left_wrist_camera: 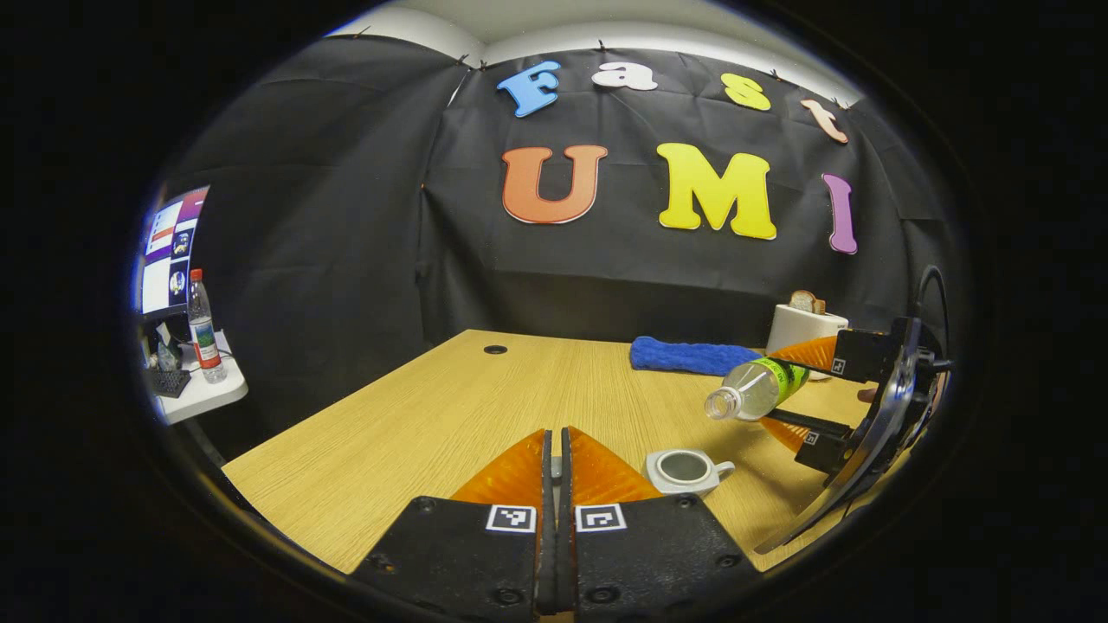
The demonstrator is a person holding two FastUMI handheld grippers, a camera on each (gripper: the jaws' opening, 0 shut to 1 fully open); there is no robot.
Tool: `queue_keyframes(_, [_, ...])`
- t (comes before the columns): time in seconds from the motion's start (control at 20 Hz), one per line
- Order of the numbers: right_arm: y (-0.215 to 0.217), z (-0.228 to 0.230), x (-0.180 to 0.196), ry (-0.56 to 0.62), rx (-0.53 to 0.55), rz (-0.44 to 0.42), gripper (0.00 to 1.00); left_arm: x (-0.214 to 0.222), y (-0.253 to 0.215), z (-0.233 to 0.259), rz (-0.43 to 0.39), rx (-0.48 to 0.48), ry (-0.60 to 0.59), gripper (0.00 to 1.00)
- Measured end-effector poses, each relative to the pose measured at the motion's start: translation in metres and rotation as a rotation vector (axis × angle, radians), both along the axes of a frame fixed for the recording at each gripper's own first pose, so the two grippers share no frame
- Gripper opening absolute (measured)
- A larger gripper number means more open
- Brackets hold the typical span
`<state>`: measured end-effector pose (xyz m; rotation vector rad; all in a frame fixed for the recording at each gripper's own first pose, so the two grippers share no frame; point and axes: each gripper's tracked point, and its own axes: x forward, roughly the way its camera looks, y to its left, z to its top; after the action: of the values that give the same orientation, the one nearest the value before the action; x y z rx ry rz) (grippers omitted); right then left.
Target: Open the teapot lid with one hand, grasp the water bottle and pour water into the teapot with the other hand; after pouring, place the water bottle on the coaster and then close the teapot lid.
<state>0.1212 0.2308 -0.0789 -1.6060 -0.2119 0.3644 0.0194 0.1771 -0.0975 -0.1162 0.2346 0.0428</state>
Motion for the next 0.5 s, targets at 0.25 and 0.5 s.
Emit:
queue_keyframes(0.25, [0.005,0.009,-0.001,-0.076,-0.133,0.045,0.7,-0.003,0.007,0.0,0.008,-0.002,0.003,0.03])
queue_keyframes(0.5, [0.009,0.012,0.0,-0.128,-0.221,0.077,0.7,-0.001,0.005,-0.002,-0.004,0.002,0.007,0.02])
